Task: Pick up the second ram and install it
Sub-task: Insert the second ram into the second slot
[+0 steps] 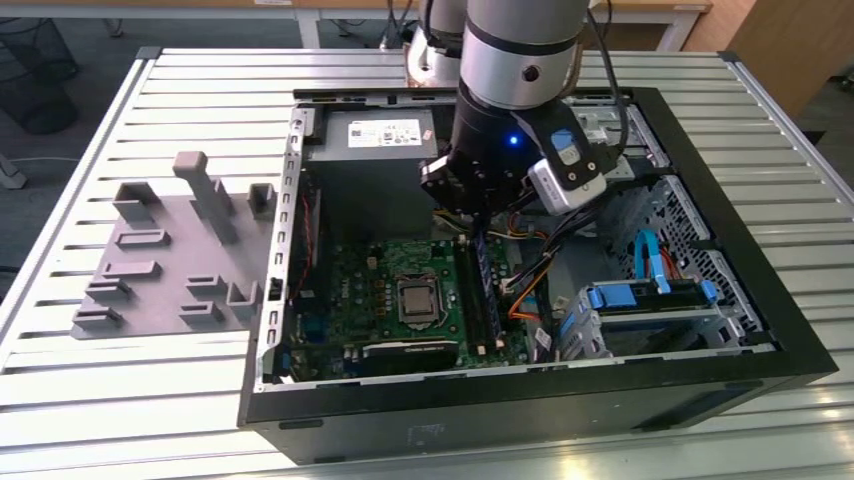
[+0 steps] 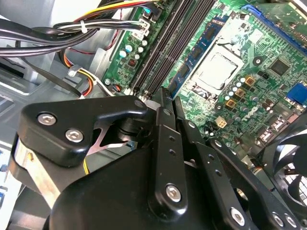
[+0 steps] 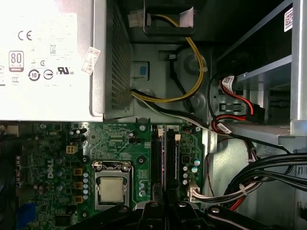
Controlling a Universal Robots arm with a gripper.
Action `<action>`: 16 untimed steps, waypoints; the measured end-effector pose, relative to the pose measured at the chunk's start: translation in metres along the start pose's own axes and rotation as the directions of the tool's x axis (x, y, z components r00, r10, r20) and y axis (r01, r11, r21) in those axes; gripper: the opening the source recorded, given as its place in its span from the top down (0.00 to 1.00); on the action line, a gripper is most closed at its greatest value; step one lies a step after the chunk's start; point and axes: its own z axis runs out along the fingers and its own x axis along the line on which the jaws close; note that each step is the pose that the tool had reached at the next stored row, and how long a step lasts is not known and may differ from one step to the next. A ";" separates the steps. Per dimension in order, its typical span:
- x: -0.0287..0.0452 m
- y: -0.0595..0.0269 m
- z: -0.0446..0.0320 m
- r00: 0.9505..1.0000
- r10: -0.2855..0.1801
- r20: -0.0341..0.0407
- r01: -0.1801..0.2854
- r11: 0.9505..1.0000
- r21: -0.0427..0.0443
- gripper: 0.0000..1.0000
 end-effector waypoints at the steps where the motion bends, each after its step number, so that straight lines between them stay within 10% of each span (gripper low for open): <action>1: 0.0000 0.0000 0.0011 1.000 0.000 0.000 0.000 1.000 0.000 0.86; 16: -0.0001 -0.0002 0.0148 1.000 0.000 0.000 0.000 1.000 0.000 0.86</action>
